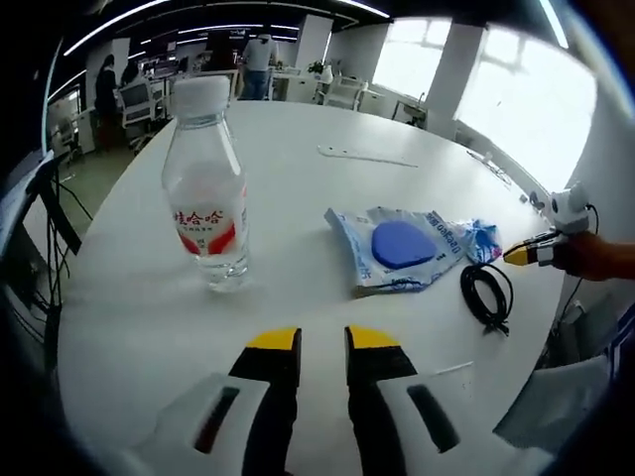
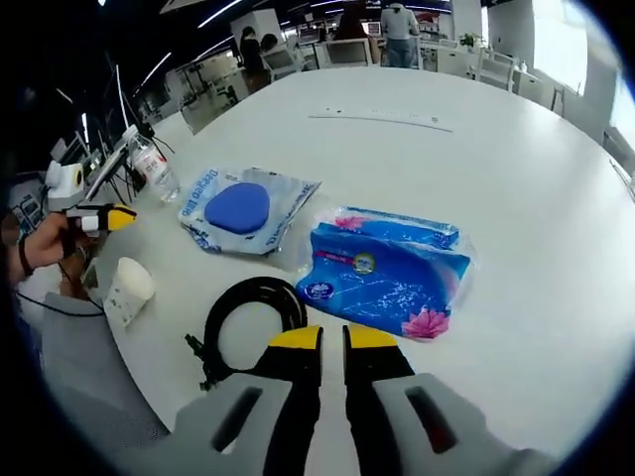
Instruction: Arrange the tabletop items into an orderly group along one side of the table until the central work area is clear of visible clutter.
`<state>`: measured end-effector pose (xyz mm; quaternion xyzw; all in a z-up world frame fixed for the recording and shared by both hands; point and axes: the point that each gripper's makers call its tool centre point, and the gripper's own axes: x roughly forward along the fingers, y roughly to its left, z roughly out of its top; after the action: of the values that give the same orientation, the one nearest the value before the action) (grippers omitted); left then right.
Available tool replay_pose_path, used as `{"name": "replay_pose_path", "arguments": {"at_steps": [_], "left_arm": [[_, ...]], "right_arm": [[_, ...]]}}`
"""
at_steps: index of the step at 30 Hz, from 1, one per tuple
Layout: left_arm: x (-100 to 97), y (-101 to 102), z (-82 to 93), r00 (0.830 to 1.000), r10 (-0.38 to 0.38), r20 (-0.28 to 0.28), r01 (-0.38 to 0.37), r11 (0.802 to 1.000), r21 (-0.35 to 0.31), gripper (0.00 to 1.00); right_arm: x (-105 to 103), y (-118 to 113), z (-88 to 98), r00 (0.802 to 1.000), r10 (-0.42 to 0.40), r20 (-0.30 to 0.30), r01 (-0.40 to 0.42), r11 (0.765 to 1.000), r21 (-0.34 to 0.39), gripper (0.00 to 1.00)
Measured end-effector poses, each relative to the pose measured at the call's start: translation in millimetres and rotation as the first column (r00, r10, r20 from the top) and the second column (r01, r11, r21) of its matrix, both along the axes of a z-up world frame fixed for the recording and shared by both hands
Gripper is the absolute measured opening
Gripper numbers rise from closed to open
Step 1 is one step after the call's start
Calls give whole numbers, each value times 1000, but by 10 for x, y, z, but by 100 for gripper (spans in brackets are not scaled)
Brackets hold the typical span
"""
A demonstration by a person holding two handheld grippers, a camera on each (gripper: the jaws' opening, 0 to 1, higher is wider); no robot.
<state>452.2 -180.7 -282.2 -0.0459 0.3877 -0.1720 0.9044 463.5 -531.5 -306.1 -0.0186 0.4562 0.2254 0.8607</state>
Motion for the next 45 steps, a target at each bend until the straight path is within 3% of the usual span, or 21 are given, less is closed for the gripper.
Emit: {"name": "replay_pose_path", "arguments": {"at_steps": [9, 14, 25, 34, 45], "left_arm": [[-110, 43, -10, 1000, -12, 6, 12, 1000, 3, 20], [-159, 37, 35, 999, -41, 22, 41, 999, 37, 22], [-233, 90, 68, 999, -27, 26, 26, 999, 31, 22], [-300, 139, 96, 999, -21, 31, 20, 999, 39, 22], [-374, 145, 128, 999, -11, 32, 10, 999, 37, 22]], "right_arm": [[-51, -168, -41, 1000, -9, -9, 9, 1000, -19, 8], [-38, -248, -33, 1000, -15, -6, 15, 1000, -27, 9], [-2, -395, -27, 999, -37, -8, 37, 999, -32, 9], [123, -518, 22, 999, -51, 8, 51, 997, -53, 9], [396, -675, 74, 989, -146, 12, 146, 989, -23, 10]]}}
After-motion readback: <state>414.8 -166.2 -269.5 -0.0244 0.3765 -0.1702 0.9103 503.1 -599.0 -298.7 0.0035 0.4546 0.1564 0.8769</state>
